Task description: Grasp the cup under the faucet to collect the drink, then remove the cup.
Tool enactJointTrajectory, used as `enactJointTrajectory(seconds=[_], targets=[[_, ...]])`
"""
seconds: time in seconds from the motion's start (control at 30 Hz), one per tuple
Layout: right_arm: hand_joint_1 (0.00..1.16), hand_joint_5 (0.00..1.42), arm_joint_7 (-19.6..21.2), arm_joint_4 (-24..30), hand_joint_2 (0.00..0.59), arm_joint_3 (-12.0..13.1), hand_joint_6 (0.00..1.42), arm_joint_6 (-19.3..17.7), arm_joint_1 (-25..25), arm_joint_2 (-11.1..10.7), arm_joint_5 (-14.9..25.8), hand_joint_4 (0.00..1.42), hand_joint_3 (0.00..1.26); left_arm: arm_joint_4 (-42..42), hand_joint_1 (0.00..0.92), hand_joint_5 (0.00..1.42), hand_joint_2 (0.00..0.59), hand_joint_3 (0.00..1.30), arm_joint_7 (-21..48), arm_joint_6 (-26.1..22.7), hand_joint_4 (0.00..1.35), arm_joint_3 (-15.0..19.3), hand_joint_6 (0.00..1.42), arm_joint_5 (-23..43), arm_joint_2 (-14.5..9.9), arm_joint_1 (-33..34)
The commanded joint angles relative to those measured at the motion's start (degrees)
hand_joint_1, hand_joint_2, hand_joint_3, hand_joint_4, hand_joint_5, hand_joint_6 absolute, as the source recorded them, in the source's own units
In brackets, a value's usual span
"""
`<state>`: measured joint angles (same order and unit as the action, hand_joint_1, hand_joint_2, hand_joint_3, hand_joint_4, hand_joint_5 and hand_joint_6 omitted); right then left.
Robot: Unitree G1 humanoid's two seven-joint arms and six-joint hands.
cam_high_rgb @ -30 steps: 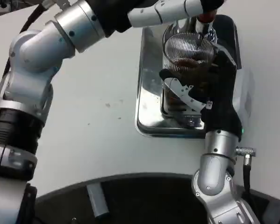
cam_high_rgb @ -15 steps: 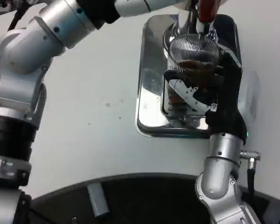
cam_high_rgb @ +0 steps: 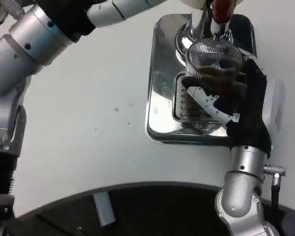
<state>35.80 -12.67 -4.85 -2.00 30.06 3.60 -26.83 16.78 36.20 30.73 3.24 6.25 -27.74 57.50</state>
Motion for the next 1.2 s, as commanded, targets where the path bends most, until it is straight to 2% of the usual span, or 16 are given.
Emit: enactJointTrajectory(seconds=[0.03,0.63,0.9,1.2], targets=[[0.93,0.78,-0.33,3.81,0.221,0.30,0.64,0.33,-2.41,-0.18,-0.34,0.64,0.57,-3.72,0.000,0.30,0.144,0.19,-0.17,-1.69,0.22,1.49,0.24,1.38,-1.96,-4.54],[0.94,0.82,-3.22,13.12,0.206,-0.41,0.70,1.11,-10.31,-1.06,-1.52,0.68,0.60,-12.83,0.000,0.30,0.145,0.20,-1.76,-6.52,0.22,6.31,0.25,3.00,-4.26,-17.91],[0.94,0.84,-4.73,17.09,0.204,-0.35,0.73,0.95,-13.75,-1.39,-1.75,0.69,0.62,-17.32,0.000,0.31,0.145,0.20,-3.87,-9.27,0.23,7.60,0.25,2.92,-3.97,-23.87],[0.95,0.85,-7.65,23.87,0.194,0.65,0.75,1.06,-18.08,-1.90,-1.16,0.71,0.64,-22.84,0.000,0.31,0.145,0.20,-5.26,-11.79,0.23,8.01,0.24,2.17,-3.73,-33.70]])
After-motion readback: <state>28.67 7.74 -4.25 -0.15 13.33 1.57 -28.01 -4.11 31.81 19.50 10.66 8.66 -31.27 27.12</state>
